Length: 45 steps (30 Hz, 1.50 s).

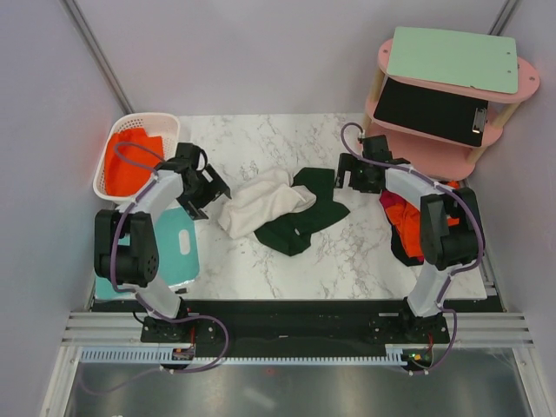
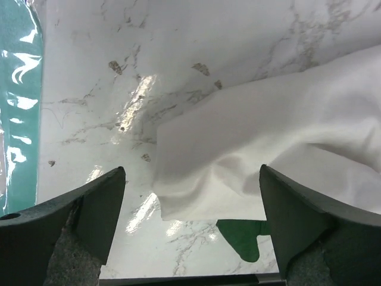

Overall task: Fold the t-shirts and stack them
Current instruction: Move the tshirt to the center of the board, then flatten the tshirt out

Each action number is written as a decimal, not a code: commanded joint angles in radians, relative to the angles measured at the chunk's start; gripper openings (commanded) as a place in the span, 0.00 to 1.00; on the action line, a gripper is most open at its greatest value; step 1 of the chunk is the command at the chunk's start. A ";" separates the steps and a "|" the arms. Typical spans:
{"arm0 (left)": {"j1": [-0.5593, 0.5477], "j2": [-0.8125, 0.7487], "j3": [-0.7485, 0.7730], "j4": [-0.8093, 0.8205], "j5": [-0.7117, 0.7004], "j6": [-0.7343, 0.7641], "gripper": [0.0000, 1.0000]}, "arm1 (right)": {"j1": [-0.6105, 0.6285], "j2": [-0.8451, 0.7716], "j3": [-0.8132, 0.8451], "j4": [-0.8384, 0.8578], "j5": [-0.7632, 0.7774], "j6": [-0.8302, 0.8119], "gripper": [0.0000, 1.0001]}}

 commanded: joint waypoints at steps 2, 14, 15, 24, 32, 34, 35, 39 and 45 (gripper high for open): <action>-0.104 -0.147 0.076 0.081 -0.136 0.072 1.00 | 0.045 -0.086 -0.085 0.002 -0.055 0.008 0.98; -0.567 0.220 0.490 0.027 -0.304 0.356 0.99 | 0.114 -0.038 -0.168 0.057 -0.011 0.031 0.98; -0.591 0.250 0.524 0.012 -0.328 0.393 0.99 | 0.114 -0.033 -0.167 0.058 0.000 0.027 0.98; -0.679 0.459 0.778 -0.137 -0.419 0.419 1.00 | 0.114 0.080 -0.133 0.077 0.028 0.045 0.68; -0.690 0.497 0.721 -0.226 -0.606 0.433 0.79 | 0.114 0.129 -0.103 0.112 -0.051 0.062 0.28; -0.690 0.512 0.727 -0.238 -0.641 0.430 0.78 | 0.112 0.128 -0.099 0.110 -0.054 0.062 0.26; -0.690 0.521 0.727 -0.241 -0.643 0.431 0.77 | 0.112 0.129 -0.095 0.109 -0.057 0.060 0.25; -0.690 0.540 0.730 -0.244 -0.643 0.431 0.54 | 0.112 0.115 -0.098 0.107 -0.064 0.053 0.14; -0.678 0.523 0.730 -0.272 -0.718 0.407 0.02 | 0.109 0.060 -0.107 0.094 -0.060 0.031 0.02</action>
